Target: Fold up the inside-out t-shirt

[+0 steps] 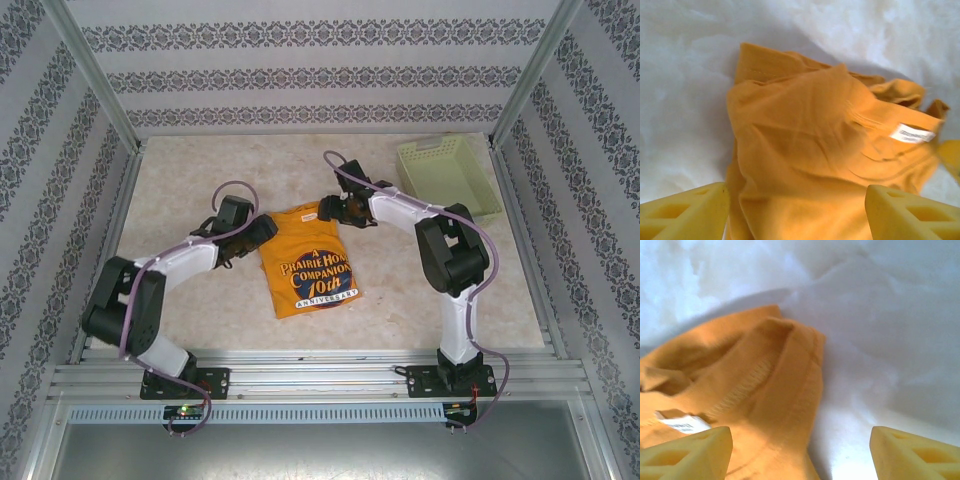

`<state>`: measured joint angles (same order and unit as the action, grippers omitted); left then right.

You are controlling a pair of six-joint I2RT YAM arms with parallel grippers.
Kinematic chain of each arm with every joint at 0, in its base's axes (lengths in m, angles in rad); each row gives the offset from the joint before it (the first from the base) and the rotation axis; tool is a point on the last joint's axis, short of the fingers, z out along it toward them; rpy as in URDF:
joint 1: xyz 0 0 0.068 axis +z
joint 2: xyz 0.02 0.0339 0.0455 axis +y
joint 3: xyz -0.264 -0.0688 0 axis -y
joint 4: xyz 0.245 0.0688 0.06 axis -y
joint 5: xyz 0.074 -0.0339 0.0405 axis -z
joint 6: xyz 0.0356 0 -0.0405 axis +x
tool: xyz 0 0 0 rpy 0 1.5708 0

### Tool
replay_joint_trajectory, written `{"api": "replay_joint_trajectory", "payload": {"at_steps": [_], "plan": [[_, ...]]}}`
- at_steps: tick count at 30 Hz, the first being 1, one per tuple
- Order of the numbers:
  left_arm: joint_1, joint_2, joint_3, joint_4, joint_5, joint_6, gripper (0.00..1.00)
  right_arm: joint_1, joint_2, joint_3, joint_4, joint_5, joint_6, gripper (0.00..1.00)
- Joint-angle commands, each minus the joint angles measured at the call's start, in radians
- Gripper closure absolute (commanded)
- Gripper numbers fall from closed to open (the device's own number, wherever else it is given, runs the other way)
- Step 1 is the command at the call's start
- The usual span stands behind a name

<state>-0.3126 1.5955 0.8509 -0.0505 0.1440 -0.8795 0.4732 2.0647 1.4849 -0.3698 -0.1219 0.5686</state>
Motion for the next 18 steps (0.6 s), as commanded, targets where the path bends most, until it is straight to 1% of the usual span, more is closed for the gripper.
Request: {"api": "replay_joint_trajectory", "payload": {"at_steps": [1, 7, 11, 15, 18], "plan": [[0.011, 0.09, 0.054, -0.082, -0.021, 0.029, 0.27, 0.001, 0.054, 0.061, -0.02, -0.027, -0.016, 0.27], [0.021, 0.247, 0.153, -0.066, 0.002, 0.038, 0.28, 0.035, 0.168, 0.164, -0.077, -0.014, 0.024, 0.27], [0.023, 0.314, 0.201, -0.034, 0.032, 0.054, 0.38, 0.062, 0.24, 0.251, -0.096, -0.057, 0.037, 0.29], [0.023, 0.37, 0.234, 0.012, 0.111, 0.067, 0.52, 0.1, 0.295, 0.332, -0.13, -0.084, 0.032, 0.4], [0.023, 0.37, 0.231, 0.051, 0.147, 0.078, 0.61, 0.116, 0.309, 0.357, -0.146, -0.085, 0.029, 0.48]]}}
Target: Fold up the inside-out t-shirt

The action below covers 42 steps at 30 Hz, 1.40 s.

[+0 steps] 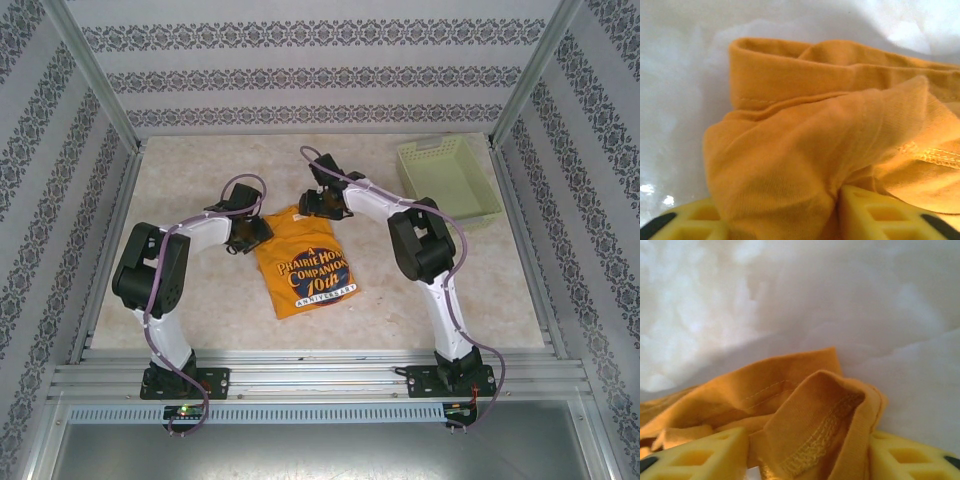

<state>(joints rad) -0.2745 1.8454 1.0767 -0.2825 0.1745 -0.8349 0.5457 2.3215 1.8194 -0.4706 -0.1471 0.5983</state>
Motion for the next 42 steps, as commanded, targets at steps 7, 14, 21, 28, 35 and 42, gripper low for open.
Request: {"api": "replay_joint_trajectory", "payload": {"at_steps": [7, 14, 21, 28, 35, 42], "plan": [[-0.016, 0.045, -0.029, 0.327, 0.147, 0.075, 0.8, 0.028, -0.06, -0.1, 0.04, -0.063, 0.004, 0.75], [-0.01, -0.113, -0.111, 0.359, 0.155, 0.107, 0.88, -0.011, -0.269, -0.303, 0.139, -0.02, 0.01, 0.9], [0.013, -0.268, -0.177, 0.362, 0.168, 0.126, 0.92, -0.083, -0.465, -0.494, 0.247, -0.037, 0.024, 0.98], [0.028, -0.289, -0.08, 0.342, 0.205, 0.133, 0.95, -0.108, -0.528, -0.486, 0.291, -0.063, 0.051, 1.0], [0.052, -0.22, 0.231, 0.274, 0.225, 0.188, 0.96, -0.128, -0.5, -0.159, 0.146, -0.055, -0.017, 1.0], [0.054, -0.286, 0.135, 0.439, 0.313, 0.194, 0.96, -0.11, -0.574, -0.182, 0.2, -0.071, -0.058, 1.0]]}}
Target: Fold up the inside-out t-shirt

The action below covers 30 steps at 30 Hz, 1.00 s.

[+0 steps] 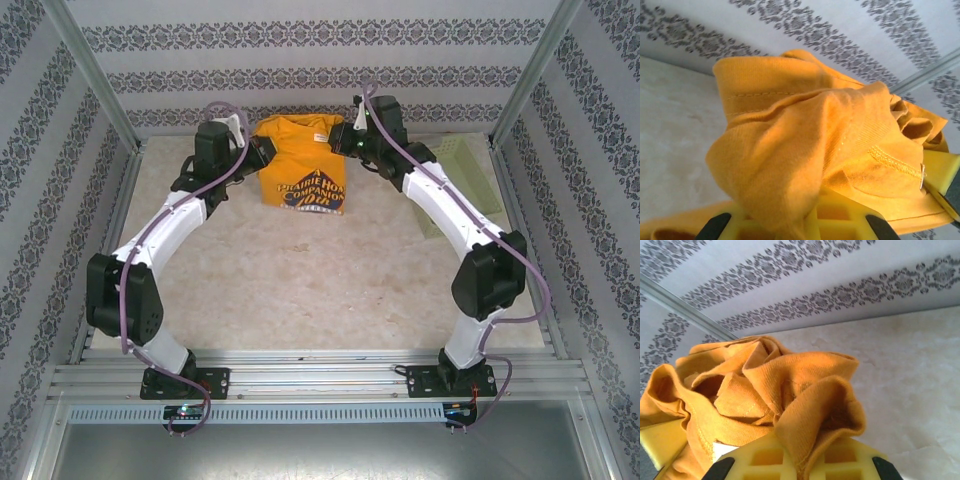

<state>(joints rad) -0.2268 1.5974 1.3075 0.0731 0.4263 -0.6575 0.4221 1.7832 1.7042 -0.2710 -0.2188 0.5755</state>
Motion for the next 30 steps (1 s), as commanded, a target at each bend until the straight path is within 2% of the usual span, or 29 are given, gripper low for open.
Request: {"api": "replay_joint_trajectory", "payload": {"at_steps": [1, 4, 6, 11, 13, 19, 27, 30], "plan": [[0.004, -0.065, -0.168, 0.151, 0.079, 0.003, 0.95, 0.022, -0.06, -0.134, 0.029, 0.004, -0.035, 1.0], [-0.023, -0.133, -0.396, 0.363, 0.124, -0.065, 0.93, 0.041, -0.163, -0.374, 0.122, 0.01, -0.029, 1.0], [-0.072, -0.176, -0.543, 0.474, 0.131, -0.09, 0.93, 0.057, -0.24, -0.529, 0.183, 0.006, -0.022, 1.0], [-0.224, -0.316, -0.798, 0.457, 0.054, -0.088, 0.93, 0.112, -0.425, -0.801, 0.219, 0.036, 0.025, 1.0], [-0.273, -0.397, -0.854, 0.385, -0.005, -0.105, 0.94, 0.129, -0.475, -0.861, 0.203, 0.049, 0.067, 1.0], [-0.355, -0.598, -0.995, 0.294, -0.172, -0.182, 0.92, 0.174, -0.522, -0.956, 0.175, 0.069, 0.151, 1.0], [-0.358, -0.576, -1.062, 0.256, -0.328, -0.246, 0.9, 0.194, -0.386, -0.871, 0.151, 0.069, 0.148, 1.0], [-0.356, -0.565, -1.055, 0.208, -0.397, -0.267, 0.84, 0.201, -0.309, -0.808, 0.116, 0.085, 0.128, 1.0]]}}
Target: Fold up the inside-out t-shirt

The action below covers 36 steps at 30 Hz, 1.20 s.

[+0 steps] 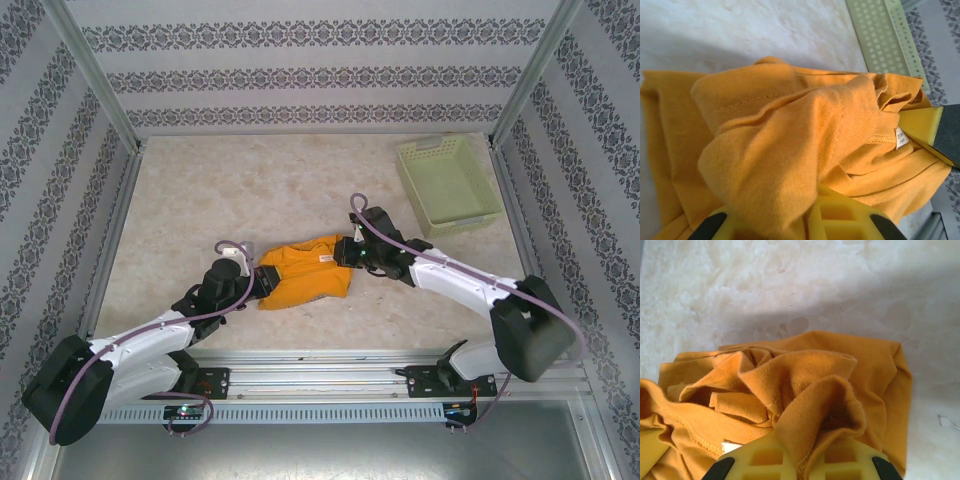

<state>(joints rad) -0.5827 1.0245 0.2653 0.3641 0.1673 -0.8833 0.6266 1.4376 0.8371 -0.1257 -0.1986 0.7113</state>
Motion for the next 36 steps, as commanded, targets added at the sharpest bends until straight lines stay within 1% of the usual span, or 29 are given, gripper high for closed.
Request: {"api": "replay_joint_trajectory", "payload": {"at_steps": [1, 3, 5, 7, 8, 11, 13, 16, 19, 22, 25, 28, 30, 32, 35, 36], "plan": [[-0.001, 0.018, -0.007, -0.09, -0.146, -0.042, 0.81, -0.002, 0.064, 0.078, -0.04, 0.068, -0.014, 1.0], [0.001, 0.043, 0.007, -0.107, -0.158, -0.047, 0.76, -0.002, 0.106, 0.104, -0.044, 0.072, -0.022, 0.99], [0.005, 0.062, 0.014, -0.134, -0.181, -0.067, 0.7, -0.004, 0.139, 0.129, -0.053, 0.087, -0.027, 0.93], [0.019, 0.086, 0.014, -0.109, -0.166, -0.061, 0.63, -0.006, 0.172, 0.153, -0.068, 0.104, -0.037, 0.85], [0.028, 0.094, 0.023, -0.112, -0.155, -0.056, 0.62, -0.009, 0.185, 0.163, -0.078, 0.115, -0.039, 0.8], [0.051, 0.108, 0.063, -0.147, -0.125, -0.035, 0.58, -0.019, 0.206, 0.175, -0.087, 0.107, -0.047, 0.6], [0.061, 0.108, 0.089, -0.169, -0.11, -0.013, 0.55, -0.028, 0.193, 0.177, -0.109, 0.109, -0.058, 0.47], [0.079, 0.105, 0.126, -0.214, -0.081, 0.025, 0.48, -0.039, 0.137, 0.168, -0.142, 0.097, -0.073, 0.36], [0.084, 0.11, 0.16, -0.268, -0.083, 0.056, 0.43, -0.039, 0.065, 0.124, -0.156, 0.087, -0.08, 0.28], [0.101, 0.15, 0.173, -0.275, -0.069, 0.064, 0.42, -0.03, 0.007, 0.062, -0.152, 0.071, -0.068, 0.24], [0.113, 0.208, 0.182, -0.244, -0.041, 0.065, 0.44, -0.005, -0.03, -0.008, -0.125, 0.061, -0.039, 0.24], [0.118, 0.267, 0.192, -0.202, -0.026, 0.065, 0.53, 0.023, -0.026, -0.051, -0.08, 0.045, -0.007, 0.33], [0.122, 0.302, 0.196, -0.173, -0.02, 0.063, 0.6, 0.031, 0.001, -0.05, -0.063, 0.043, -0.003, 0.43], [0.134, 0.335, 0.197, -0.153, -0.021, 0.06, 0.71, 0.032, 0.043, -0.029, -0.065, 0.054, -0.011, 0.56], [0.162, 0.365, 0.193, -0.125, -0.015, 0.058, 0.84, 0.03, 0.091, 0.026, -0.115, 0.136, -0.041, 0.74], [0.173, 0.373, 0.193, -0.12, -0.009, 0.062, 0.87, 0.029, 0.102, 0.041, -0.13, 0.161, -0.051, 0.77]]}}
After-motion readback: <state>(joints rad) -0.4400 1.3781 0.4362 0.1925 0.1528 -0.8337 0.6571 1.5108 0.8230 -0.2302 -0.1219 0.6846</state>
